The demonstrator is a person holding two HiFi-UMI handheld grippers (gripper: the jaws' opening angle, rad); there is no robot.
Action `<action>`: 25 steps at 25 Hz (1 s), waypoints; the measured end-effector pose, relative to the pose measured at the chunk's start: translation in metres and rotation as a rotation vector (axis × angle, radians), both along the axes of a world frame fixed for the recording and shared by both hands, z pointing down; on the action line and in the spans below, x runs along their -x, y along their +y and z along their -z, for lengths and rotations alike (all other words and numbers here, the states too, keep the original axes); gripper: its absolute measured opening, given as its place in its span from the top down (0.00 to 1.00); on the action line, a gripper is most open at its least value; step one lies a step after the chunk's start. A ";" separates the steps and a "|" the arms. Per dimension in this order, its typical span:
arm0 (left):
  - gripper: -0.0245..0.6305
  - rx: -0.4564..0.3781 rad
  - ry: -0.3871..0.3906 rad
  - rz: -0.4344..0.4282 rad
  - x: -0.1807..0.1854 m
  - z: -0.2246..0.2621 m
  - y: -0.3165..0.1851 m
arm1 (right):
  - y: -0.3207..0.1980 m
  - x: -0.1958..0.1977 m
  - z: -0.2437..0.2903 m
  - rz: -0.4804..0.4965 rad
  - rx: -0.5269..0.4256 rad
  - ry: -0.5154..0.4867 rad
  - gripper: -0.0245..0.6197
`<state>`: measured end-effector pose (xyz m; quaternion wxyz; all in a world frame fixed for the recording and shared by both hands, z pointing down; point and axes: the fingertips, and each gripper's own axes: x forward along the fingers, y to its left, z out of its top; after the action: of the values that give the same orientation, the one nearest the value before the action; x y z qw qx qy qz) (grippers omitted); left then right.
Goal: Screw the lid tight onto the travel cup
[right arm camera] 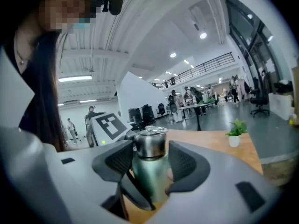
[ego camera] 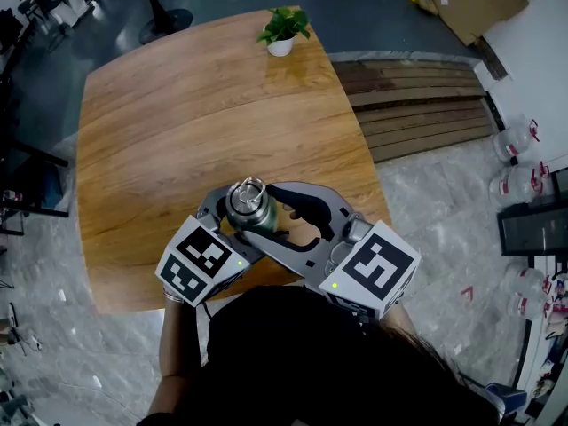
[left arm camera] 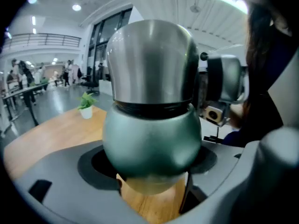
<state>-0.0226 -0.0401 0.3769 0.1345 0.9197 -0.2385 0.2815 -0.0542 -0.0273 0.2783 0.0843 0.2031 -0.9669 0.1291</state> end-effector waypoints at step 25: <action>0.38 0.045 -0.054 0.142 0.006 -0.019 -0.012 | -0.015 0.006 -0.012 -0.172 -0.053 0.098 0.60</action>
<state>-0.0282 -0.0523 0.3962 0.1684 0.8893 -0.3002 0.3012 -0.0605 -0.0427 0.2902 0.1146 0.2937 -0.9437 0.1003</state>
